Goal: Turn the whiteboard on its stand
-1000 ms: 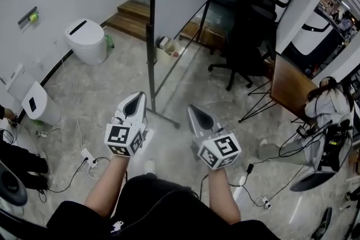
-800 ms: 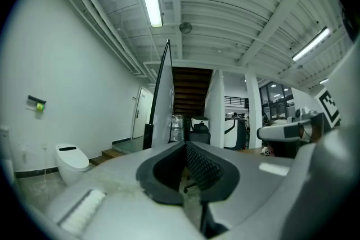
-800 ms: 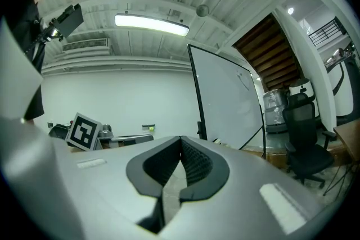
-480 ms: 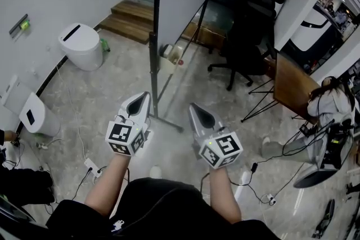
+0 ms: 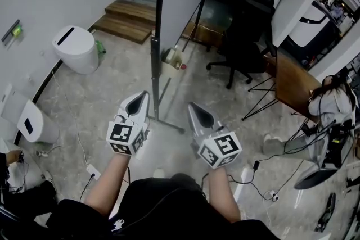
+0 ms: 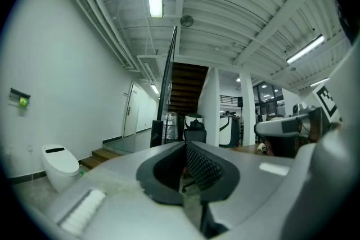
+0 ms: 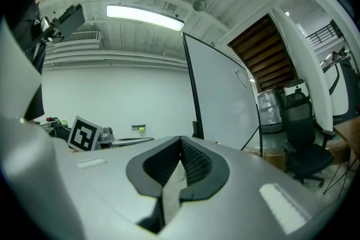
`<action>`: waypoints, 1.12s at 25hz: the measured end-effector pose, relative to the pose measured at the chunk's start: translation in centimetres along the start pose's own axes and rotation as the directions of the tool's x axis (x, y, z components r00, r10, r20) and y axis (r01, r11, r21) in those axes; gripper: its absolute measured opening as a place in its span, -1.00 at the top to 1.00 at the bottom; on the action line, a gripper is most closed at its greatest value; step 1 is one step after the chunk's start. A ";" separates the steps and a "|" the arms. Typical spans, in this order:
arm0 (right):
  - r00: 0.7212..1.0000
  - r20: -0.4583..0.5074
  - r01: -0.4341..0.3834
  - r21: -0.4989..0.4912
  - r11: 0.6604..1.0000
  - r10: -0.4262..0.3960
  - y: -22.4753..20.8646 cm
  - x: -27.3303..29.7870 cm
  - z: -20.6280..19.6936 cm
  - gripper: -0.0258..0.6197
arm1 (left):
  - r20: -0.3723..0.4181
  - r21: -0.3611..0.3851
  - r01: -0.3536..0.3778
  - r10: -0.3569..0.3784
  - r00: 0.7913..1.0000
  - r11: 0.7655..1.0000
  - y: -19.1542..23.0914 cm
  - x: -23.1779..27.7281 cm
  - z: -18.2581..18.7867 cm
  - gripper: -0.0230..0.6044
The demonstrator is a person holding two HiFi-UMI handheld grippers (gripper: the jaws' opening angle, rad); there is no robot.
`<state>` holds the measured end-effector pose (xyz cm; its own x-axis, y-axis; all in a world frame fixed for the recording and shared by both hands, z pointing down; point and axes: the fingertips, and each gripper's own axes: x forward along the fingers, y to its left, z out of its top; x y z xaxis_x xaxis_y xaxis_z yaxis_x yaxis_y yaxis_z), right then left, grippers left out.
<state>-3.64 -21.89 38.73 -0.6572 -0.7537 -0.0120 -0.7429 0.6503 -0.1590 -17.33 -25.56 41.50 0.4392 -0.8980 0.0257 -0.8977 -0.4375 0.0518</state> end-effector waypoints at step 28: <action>0.999 0.002 -0.052 -0.006 0.999 0.052 -5.5 4.6 1.4 0.89 | -0.021 0.065 -0.113 0.115 0.993 0.991 4.2 9.0 0.3 0.79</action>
<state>-2.41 -29.02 38.18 -0.6947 -0.7190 -0.0227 -0.7083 0.6892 -0.1526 -17.13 -35.49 41.65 0.3341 -0.9411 0.0524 -0.9420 -0.3353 -0.0162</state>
